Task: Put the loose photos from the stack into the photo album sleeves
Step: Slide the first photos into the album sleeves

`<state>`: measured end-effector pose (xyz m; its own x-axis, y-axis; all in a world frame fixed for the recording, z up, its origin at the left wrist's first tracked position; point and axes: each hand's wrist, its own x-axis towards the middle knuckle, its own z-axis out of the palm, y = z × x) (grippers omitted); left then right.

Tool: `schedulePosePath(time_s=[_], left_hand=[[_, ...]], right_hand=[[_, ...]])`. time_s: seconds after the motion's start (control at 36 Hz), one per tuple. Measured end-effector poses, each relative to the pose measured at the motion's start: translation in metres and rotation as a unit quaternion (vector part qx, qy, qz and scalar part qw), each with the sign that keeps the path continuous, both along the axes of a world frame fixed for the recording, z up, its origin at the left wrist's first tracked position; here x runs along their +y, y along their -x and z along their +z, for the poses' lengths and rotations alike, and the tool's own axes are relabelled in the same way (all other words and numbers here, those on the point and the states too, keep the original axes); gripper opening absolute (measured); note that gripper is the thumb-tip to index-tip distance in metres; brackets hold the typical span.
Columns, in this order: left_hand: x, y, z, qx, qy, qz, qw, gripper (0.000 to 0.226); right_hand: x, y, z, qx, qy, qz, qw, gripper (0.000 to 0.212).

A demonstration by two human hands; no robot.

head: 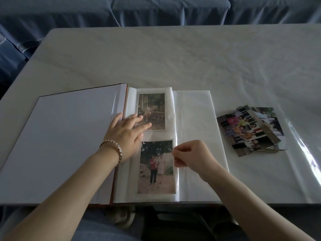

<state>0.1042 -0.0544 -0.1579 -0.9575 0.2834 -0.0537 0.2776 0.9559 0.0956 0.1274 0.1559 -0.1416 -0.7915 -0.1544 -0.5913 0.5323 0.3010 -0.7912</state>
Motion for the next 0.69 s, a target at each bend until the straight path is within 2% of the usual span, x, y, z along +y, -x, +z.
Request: schedulePosePath(time_s=[0.17,0.33,0.42,0.53,0.69], left_hand=[[0.0000,0.0000,0.0000,0.003,0.002,0.001,1.000,0.045],[0.0005,0.0005,0.0007,0.004,0.009,0.003,1.000,0.045],[0.0003,0.0002,0.0008,0.003,0.011,0.003,1.000,0.046],[0.0006,0.0003,0.0007,0.004,0.005,0.002,1.000,0.046],[0.0001,-0.0008,0.0021,0.004,-0.010,0.002,1.000,0.045]], right_hand=[[-0.0034,-0.0041,-0.0007,0.037,-0.042,0.037,0.998,0.016],[-0.0014,0.0008,0.0067,0.027,-0.037,0.116,0.992,0.019],[0.0001,0.0022,0.0084,-0.002,-0.001,0.091,0.996,0.019],[-0.0057,-0.0022,0.0038,-0.009,0.020,0.017,1.000,0.006],[-0.0076,-0.0069,-0.0008,0.028,0.040,-0.023,0.999,0.019]])
